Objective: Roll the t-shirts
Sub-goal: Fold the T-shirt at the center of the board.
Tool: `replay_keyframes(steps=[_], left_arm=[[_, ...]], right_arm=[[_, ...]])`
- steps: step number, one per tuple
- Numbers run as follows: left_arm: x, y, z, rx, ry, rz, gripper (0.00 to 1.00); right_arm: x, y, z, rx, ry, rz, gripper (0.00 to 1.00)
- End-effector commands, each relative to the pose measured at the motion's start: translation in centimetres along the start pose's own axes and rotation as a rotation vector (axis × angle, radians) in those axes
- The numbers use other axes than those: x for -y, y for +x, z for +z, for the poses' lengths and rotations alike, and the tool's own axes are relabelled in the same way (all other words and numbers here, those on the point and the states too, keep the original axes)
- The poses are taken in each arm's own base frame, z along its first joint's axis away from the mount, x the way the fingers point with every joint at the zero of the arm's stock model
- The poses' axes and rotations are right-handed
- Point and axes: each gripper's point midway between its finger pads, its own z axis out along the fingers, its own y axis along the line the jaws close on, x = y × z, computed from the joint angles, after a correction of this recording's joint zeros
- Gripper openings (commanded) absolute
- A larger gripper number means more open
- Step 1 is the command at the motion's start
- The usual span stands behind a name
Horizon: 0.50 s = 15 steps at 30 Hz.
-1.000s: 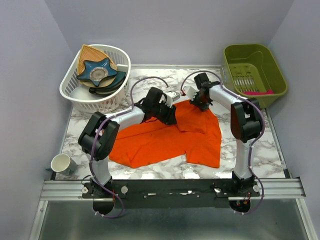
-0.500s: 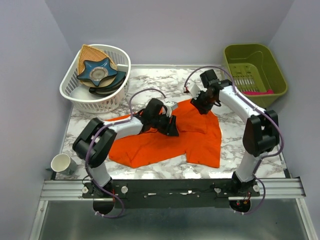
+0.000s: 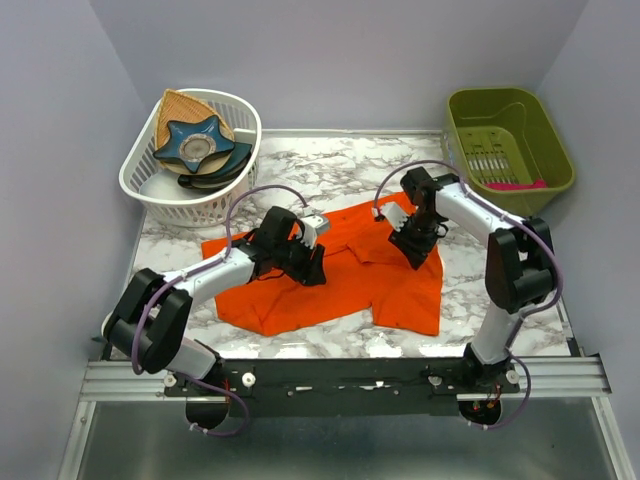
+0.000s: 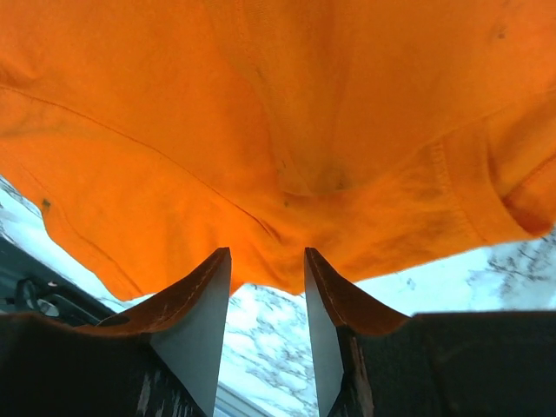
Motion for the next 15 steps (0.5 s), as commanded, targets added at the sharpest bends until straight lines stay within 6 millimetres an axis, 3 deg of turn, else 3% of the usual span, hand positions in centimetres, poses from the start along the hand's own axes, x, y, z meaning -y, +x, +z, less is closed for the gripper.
replay_keyframes(steps=[1,5,15], left_arm=[[-1.2,0.2,-0.7,-0.001,-0.036,0.013,0.54],[-1.5,-0.2,-0.5,0.012,-0.039,0.0,0.54],[-1.8,-0.3,-0.1,0.003,-0.041,-0.023,0.54]], right_arm=[[-1.2,0.0,1.3,-0.022,-0.099,0.076,0.48],[-1.2,-0.2,2.7,-0.032,-0.131,0.094,0.48],[-0.2,-1.6,3.4,-0.01,-0.126,0.096,0.46]])
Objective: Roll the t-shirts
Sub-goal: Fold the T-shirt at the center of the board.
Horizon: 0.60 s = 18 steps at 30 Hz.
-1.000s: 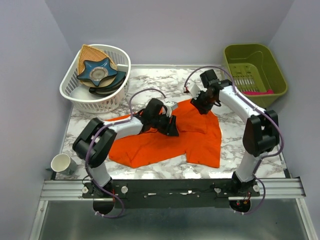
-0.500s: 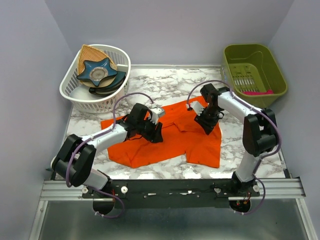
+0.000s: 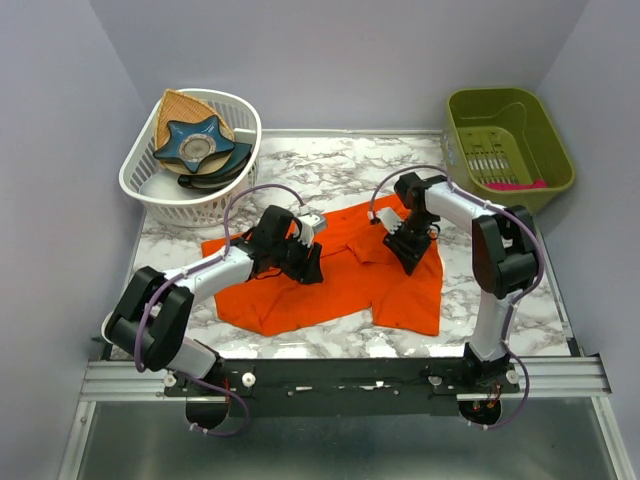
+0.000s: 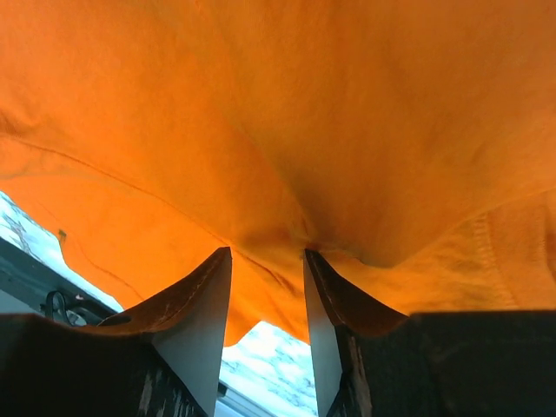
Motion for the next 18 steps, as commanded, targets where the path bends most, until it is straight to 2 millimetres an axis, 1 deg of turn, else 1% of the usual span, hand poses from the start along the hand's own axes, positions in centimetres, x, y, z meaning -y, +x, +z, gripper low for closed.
replay_keyframes(steps=[1,4,7,8,10,11,12,14,15,16,18], left_arm=[[-0.4,-0.8,0.3,0.013,-0.009,0.001,0.54],[-0.5,-0.6,0.5,0.006,-0.006,-0.003,0.54],[-0.5,-0.7,0.8,0.006,-0.003,-0.003,0.54],[-0.6,-0.9,0.8,0.01,-0.004,-0.002,0.54],[-0.7,-0.9,1.0,0.012,-0.009,-0.003,0.53],[-0.8,-1.1,1.1,0.021,-0.011,-0.001,0.53],[-0.8,-1.2,1.2,0.024,-0.011,-0.009,0.53],[-0.8,-1.5,1.5,0.026,-0.004,-0.013,0.53],[-0.9,-2.0,1.6,0.035,-0.005,-0.01,0.53],[-0.9,-2.0,1.8,0.034,-0.003,-0.023,0.53],[-0.6,-3.1,2.1,0.065,0.015,-0.027,0.54]], right_arm=[[0.6,-1.6,-0.3,0.047,-0.003,0.014,0.46],[1.2,-1.9,-0.2,0.052,0.019,0.016,0.44],[1.2,-1.8,0.1,0.042,0.012,0.023,0.38],[1.2,-1.8,0.2,0.041,0.011,0.03,0.3],[1.1,-1.7,0.1,0.04,0.012,0.038,0.23],[1.1,-1.7,0.1,0.041,0.013,0.04,0.16],[1.1,-1.7,0.0,0.04,0.014,0.043,0.12],[0.7,-1.3,-0.5,0.028,0.0,0.06,0.06],[0.6,-1.3,-0.9,0.032,-0.007,0.07,0.05],[0.3,-1.4,-1.7,0.035,-0.019,0.081,0.04],[-0.1,-1.7,-2.8,0.07,-0.051,0.112,0.02]])
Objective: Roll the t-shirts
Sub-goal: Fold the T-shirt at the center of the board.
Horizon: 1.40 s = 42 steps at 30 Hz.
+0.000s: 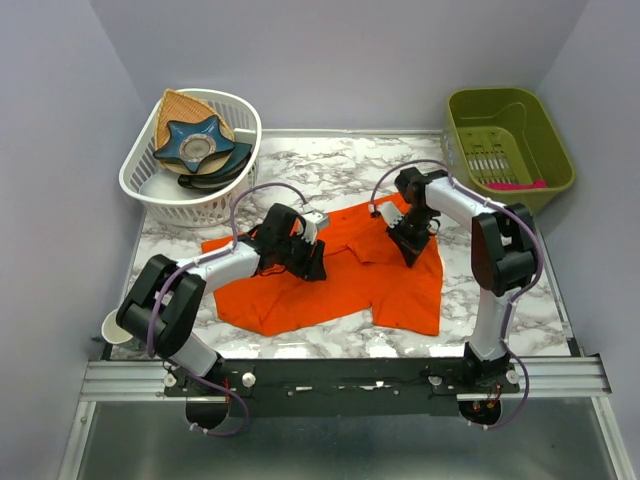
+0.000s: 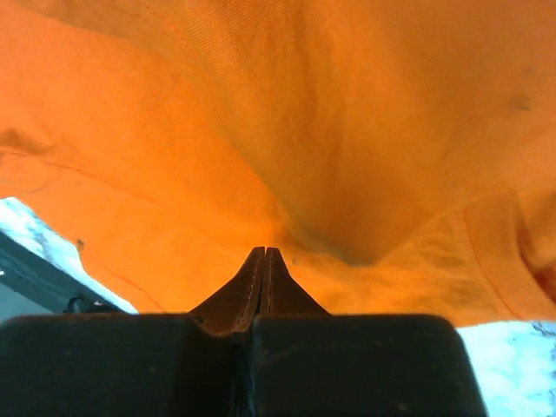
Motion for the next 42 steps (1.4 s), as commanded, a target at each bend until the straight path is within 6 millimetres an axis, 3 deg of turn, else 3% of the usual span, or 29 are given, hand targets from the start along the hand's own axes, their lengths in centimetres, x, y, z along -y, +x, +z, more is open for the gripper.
replay_keyframes(steps=[1,6,10,17,24,31,42], left_arm=[[0.4,-3.3,0.9,0.085,0.03,-0.039,0.54],[1.4,-6.1,2.2,0.176,0.113,-0.106,0.57],[2.1,-6.3,3.9,0.161,0.145,-0.119,0.58],[3.7,-6.9,6.3,0.158,0.224,-0.239,0.6],[4.6,-7.8,8.6,0.139,0.195,-0.199,0.63],[5.4,-6.8,10.7,0.075,0.125,-0.127,0.6],[3.7,-6.0,10.7,0.05,0.028,-0.092,0.59]], right_arm=[[-0.9,-0.7,-3.0,0.048,-0.072,0.076,0.02],[-2.1,-0.8,-3.9,0.075,-0.167,0.127,0.01],[-2.4,-0.1,-3.7,0.063,-0.187,0.147,0.01],[-2.4,0.1,-2.9,0.056,-0.191,0.167,0.3],[-2.2,-0.3,-2.7,0.067,-0.199,0.166,0.32],[-2.4,-1.0,-2.9,0.086,-0.227,0.174,0.32],[-2.5,-1.5,-3.3,0.113,-0.224,0.176,0.32]])
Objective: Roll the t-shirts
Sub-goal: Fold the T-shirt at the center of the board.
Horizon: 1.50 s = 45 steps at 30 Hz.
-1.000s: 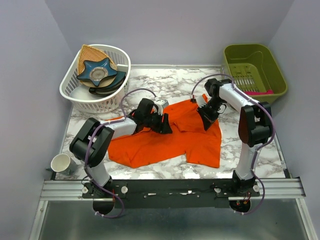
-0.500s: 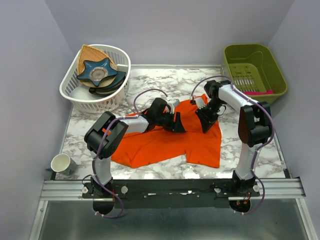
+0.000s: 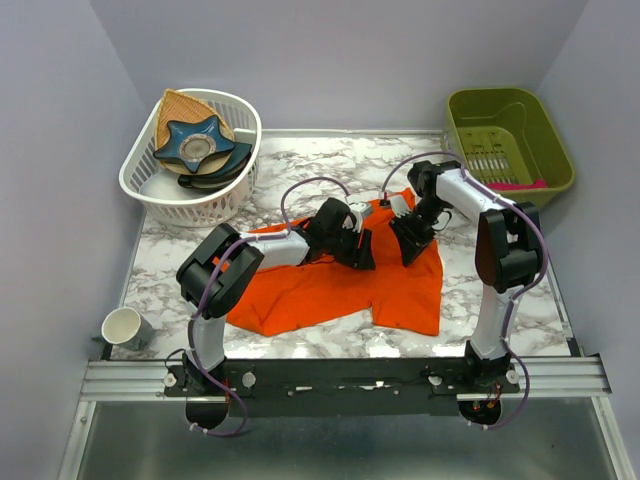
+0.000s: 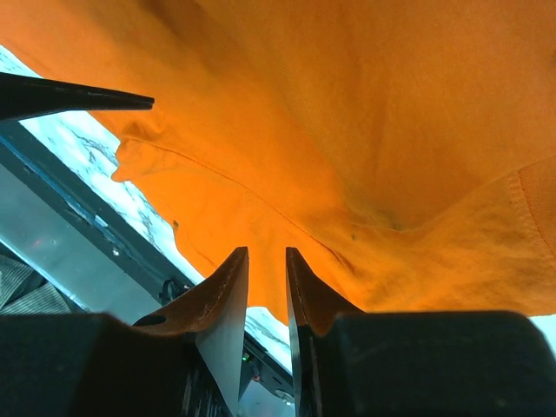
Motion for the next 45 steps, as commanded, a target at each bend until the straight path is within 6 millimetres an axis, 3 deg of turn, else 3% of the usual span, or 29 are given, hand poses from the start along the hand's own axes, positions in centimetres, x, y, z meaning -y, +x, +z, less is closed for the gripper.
replay_keyframes(steps=[1,14,19,24,27,28,31,36,45], left_arm=[[-1.4,0.1,0.2,-0.006,-0.061,0.039,0.59],[-1.7,-1.4,-0.9,0.004,-0.123,0.173,0.59],[-1.1,-2.9,-1.5,0.041,-0.125,0.206,0.59],[-0.2,-2.9,-3.0,0.036,-0.111,0.187,0.59],[-0.2,-2.4,-3.6,0.045,-0.082,0.088,0.6],[-0.9,-1.5,-3.5,0.027,-0.086,0.047,0.6],[-0.9,-1.5,-2.6,0.033,-0.051,-0.025,0.59],[-1.3,-1.4,-1.5,0.011,-0.048,-0.053,0.52],[-1.3,-1.0,-0.3,-0.002,-0.005,-0.072,0.52]], right_arm=[[-0.3,-1.0,-0.5,0.039,-0.016,0.009,0.32],[0.3,-1.4,0.0,0.047,-0.003,0.011,0.32],[2.0,-1.7,0.7,0.032,0.052,-0.008,0.32],[3.2,-2.4,0.4,0.031,0.101,-0.031,0.31],[3.2,-2.6,0.3,0.029,0.096,-0.028,0.31],[3.2,-2.4,0.4,0.016,0.089,-0.019,0.31],[3.2,-1.9,0.8,-0.001,0.085,-0.007,0.31],[2.8,-1.1,0.8,-0.015,0.081,-0.009,0.31],[2.3,-0.1,1.5,-0.052,0.037,0.02,0.32]])
